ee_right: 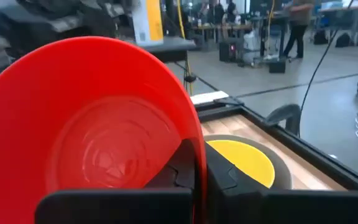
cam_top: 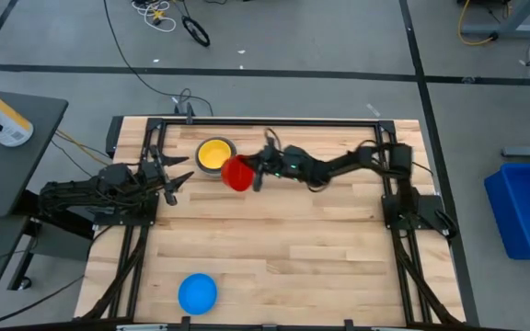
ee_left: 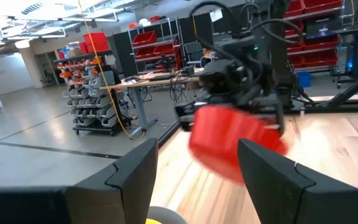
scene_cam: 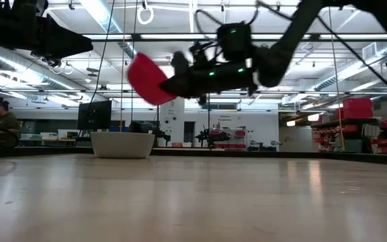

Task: Nest bowls inside each other
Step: Stack the red bowl on the yellow bowl, then stack the light blue bowl on the red bowl

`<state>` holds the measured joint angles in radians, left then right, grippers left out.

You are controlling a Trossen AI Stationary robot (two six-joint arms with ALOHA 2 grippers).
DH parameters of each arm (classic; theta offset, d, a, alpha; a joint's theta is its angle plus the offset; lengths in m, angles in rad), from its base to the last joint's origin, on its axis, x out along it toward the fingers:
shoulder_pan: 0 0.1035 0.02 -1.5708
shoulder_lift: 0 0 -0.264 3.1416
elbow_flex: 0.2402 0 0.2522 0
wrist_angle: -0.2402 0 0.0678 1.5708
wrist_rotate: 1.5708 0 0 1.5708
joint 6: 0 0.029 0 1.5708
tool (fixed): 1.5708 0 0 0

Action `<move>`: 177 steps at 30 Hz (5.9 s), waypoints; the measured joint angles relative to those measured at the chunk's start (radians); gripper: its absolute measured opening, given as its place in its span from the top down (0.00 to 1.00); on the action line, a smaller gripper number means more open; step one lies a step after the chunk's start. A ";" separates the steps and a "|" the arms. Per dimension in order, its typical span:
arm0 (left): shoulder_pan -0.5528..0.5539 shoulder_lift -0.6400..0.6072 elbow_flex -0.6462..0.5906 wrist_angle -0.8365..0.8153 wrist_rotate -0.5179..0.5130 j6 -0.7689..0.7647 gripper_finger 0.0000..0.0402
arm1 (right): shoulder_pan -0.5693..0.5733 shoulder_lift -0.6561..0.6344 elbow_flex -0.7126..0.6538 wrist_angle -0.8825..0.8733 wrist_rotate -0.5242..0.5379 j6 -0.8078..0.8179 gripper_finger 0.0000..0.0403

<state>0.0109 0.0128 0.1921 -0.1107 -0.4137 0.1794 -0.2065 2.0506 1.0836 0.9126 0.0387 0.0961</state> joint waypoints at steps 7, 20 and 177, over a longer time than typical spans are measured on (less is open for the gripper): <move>0.000 0.000 0.000 -0.014 -0.014 -0.004 0.43 | -0.034 0.188 0.282 -0.066 -0.050 0.066 1.00; 0.000 0.000 0.000 -0.003 -0.015 0.019 0.43 | -0.086 0.362 0.615 -0.250 0.014 0.199 1.00; -1.063 1.191 0.389 -0.128 -0.292 -1.071 0.39 | 1.073 -0.663 -0.632 -0.530 1.253 0.492 0.51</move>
<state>-1.0521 1.2041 0.5812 -0.2387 -0.7053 -0.8919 0.8669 1.3880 0.4511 0.3825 1.2917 0.5880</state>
